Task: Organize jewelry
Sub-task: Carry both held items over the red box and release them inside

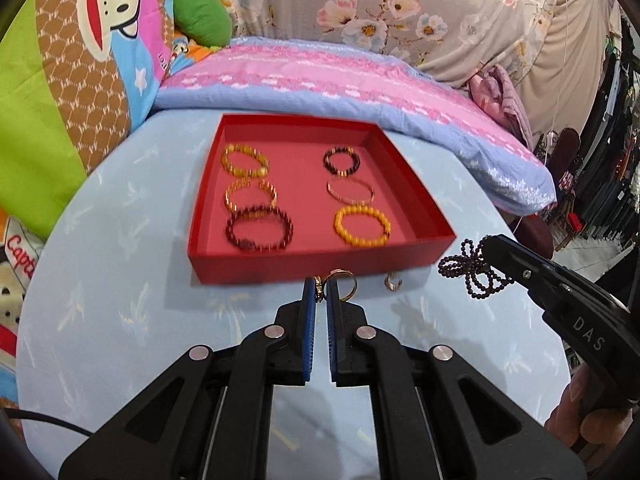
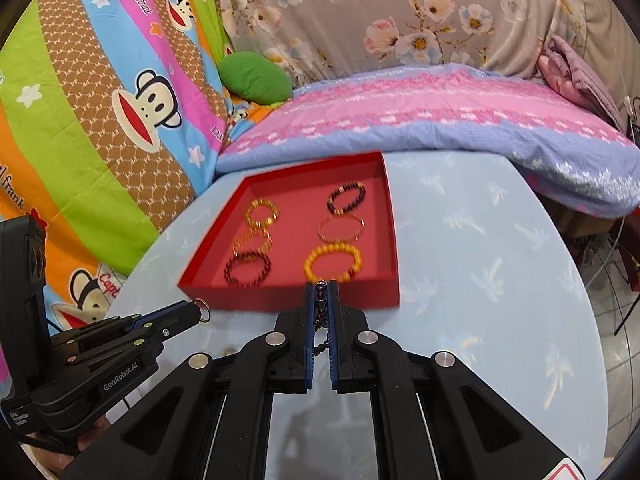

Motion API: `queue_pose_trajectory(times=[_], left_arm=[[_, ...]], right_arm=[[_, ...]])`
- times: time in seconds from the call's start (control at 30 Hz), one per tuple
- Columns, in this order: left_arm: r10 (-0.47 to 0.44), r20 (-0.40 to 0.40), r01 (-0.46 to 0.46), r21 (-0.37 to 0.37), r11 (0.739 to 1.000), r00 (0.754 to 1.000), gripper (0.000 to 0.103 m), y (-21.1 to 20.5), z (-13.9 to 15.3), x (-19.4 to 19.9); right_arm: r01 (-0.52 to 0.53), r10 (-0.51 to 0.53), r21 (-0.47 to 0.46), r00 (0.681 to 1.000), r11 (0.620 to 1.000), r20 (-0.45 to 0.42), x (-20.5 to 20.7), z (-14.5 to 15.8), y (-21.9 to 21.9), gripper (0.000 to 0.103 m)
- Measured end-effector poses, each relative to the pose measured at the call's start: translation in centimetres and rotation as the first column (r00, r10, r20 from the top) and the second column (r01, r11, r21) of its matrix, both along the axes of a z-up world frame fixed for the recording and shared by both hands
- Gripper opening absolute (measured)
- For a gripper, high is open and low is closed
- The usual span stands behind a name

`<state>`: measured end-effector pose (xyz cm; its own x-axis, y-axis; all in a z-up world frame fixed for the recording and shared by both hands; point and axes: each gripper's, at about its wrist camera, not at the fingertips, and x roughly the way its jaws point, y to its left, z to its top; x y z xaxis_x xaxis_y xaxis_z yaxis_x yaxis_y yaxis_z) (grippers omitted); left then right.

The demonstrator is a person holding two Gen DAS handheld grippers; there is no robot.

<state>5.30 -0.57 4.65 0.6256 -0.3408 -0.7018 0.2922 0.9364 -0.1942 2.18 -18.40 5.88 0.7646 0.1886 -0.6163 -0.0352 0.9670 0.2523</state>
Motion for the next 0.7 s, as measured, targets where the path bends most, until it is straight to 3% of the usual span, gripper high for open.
queue_pose_trajectory(times=[0.17,0.33,0.7], left_arm=[[0.003,0.048,-0.003,0.009,1.0,0.999,0.005,-0.4,1.5,2.6],[-0.005,0.066,0.004,0.012,1.0,0.998,0.005,-1.0,2.2,6.2],[-0.03,0.015,0.03,0.024,0.999,0.999,0.005,-2.4,1.2,14.5]], right_arm=[[-0.018,0.018,0.003,0.999,1.0,0.035,3.8,1.5,0.3,0.006],[-0.04,0.04,0.03,0.999,0.999,0.015,8.0,1.4,0.7,0.006],[-0.091,0.093,0.05,0.994,0.995,-0.052,17.1,-0.3,2.3,0.006]])
